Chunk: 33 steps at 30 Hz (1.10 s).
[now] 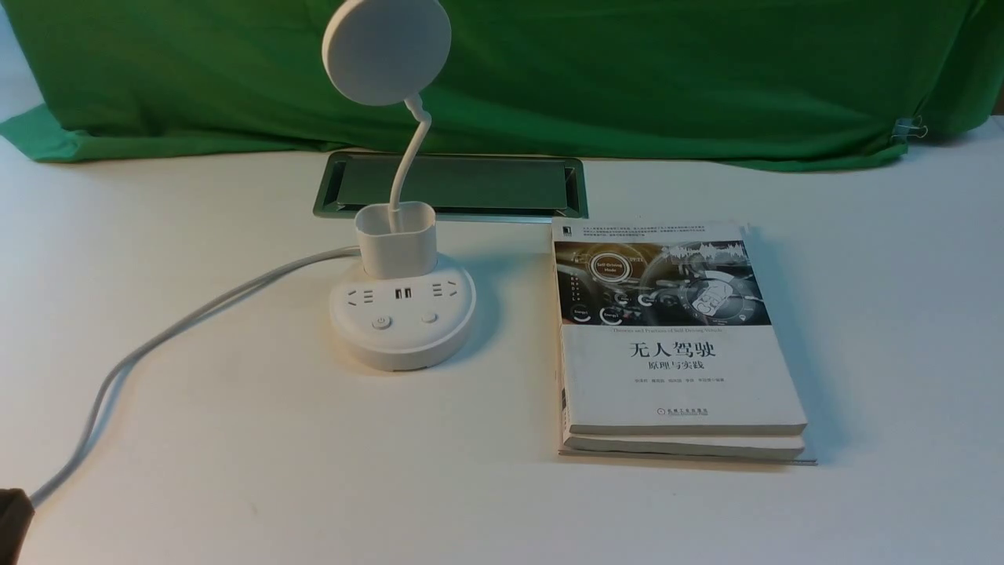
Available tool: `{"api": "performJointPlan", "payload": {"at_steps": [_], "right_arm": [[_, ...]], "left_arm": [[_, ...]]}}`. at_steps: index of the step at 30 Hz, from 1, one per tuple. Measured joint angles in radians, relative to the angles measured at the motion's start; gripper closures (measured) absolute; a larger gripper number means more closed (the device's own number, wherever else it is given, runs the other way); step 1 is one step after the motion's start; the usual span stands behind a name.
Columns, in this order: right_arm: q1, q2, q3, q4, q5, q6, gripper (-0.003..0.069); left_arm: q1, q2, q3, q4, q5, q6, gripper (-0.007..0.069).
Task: Turn on the desk lamp on the white desktop with your hand.
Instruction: 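Press the power button on the lamp base to turn the lamp on with the left gripper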
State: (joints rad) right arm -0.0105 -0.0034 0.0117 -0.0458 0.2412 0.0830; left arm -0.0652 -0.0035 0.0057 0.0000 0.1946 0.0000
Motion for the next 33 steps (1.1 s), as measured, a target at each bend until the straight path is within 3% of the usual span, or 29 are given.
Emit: {"api": "performJointPlan", "payload": {"at_steps": [7, 8, 10, 14, 18, 19, 23, 24, 26, 28, 33], "right_arm": [[0.0, 0.0, 0.0, 0.0, 0.0, 0.0, 0.0476], [0.0, 0.0, 0.0, 0.0, 0.0, 0.0, 0.0476], [0.0, 0.0, 0.0, 0.0, 0.0, 0.0, 0.0475], [0.0, 0.0, 0.0, 0.0, 0.0, 0.0, 0.0475], [0.0, 0.0, 0.0, 0.0, 0.0, 0.0, 0.0475], [0.0, 0.0, 0.0, 0.0, 0.0, 0.0, 0.0475], [0.0, 0.0, 0.0, 0.0, 0.0, 0.0, 0.0475], [0.0, 0.0, 0.0, 0.0, 0.0, 0.0, 0.0475], [0.0, 0.0, 0.0, 0.0, 0.0, 0.0, 0.0475], [0.0, 0.0, 0.0, 0.0, 0.0, 0.001, 0.0475], [0.0, 0.0, 0.0, 0.0, 0.0, 0.0, 0.0475]], "left_arm": [[0.0, 0.0, 0.0, 0.005, -0.382, 0.0, 0.0603], [0.0, 0.0, 0.0, 0.005, -0.532, 0.0, 0.0603], [0.0, 0.0, 0.0, 0.005, -0.613, 0.0, 0.0603], [0.0, -0.001, 0.0, 0.006, -0.958, -0.015, 0.0603], [0.0, -0.001, -0.024, 0.005, -1.107, -0.09, 0.0603], [0.0, -0.002, -0.086, 0.007, -1.056, -0.126, 0.0603], [0.0, 0.023, -0.393, 0.043, -0.597, -0.164, 0.0603], [0.0, 0.028, -0.409, 0.045, -0.571, -0.164, 0.0603], [0.0, 0.111, -0.576, 0.076, -0.261, -0.158, 0.0603], [0.0, 0.194, -0.647, 0.087, -0.07, -0.157, 0.0603], [0.0, 0.342, -0.652, 0.025, 0.142, -0.159, 0.0603]]}}
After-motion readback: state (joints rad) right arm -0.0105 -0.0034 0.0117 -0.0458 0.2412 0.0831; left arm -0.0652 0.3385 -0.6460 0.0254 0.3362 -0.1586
